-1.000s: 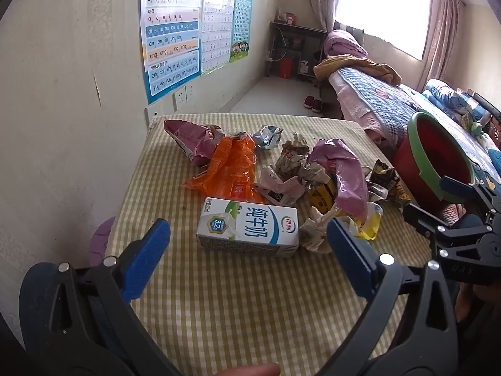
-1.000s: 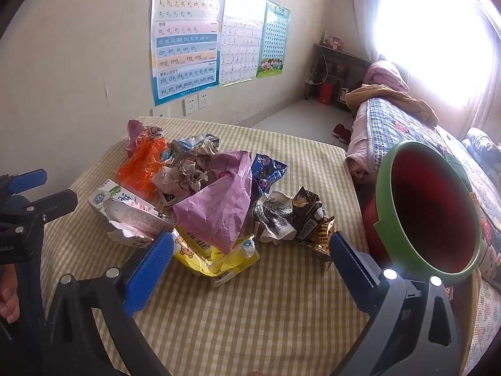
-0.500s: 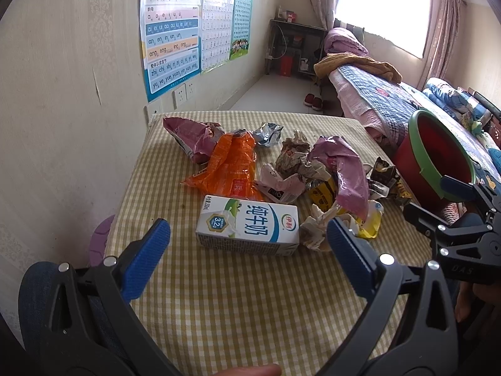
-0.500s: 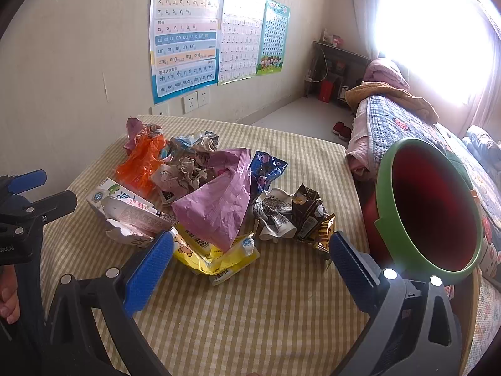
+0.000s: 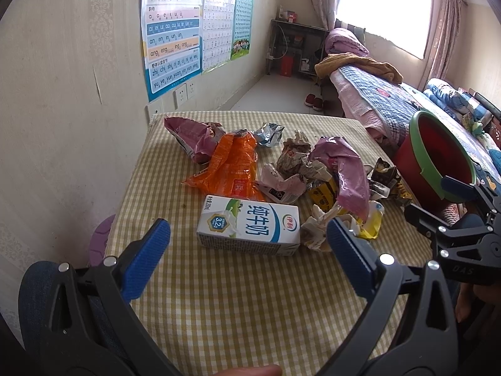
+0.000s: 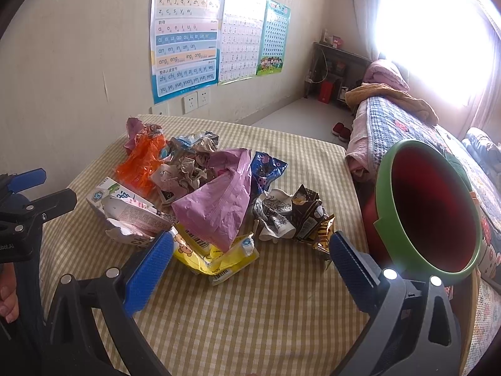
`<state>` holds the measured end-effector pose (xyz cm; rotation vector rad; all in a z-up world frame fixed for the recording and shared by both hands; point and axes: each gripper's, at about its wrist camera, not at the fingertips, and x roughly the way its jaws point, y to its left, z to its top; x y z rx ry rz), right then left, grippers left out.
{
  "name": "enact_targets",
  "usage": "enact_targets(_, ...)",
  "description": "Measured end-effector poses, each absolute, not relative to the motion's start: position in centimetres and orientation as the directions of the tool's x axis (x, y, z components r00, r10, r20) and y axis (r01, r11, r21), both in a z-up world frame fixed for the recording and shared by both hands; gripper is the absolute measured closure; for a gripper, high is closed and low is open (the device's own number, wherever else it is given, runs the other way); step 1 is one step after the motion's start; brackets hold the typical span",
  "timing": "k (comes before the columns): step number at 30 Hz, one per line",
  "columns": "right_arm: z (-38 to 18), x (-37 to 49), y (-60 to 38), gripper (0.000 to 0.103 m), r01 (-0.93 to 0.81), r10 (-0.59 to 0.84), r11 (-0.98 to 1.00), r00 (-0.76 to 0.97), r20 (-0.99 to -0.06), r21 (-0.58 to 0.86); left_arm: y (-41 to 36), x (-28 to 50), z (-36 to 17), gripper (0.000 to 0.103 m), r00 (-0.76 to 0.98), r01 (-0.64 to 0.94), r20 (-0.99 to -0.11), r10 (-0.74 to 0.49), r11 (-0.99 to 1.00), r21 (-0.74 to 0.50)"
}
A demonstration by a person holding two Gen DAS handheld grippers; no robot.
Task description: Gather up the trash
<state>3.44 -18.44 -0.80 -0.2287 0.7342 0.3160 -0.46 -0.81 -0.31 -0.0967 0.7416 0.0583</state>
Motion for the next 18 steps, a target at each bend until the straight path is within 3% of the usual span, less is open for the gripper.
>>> enact_targets(18,-0.95,3.63,-18.51,0.007,-0.360,0.200,0.928,0.694,-0.691,-0.093,-0.40,-0.12,-0.23,0.005,0.734,-0.088,-0.679,0.015,0.993,-0.073)
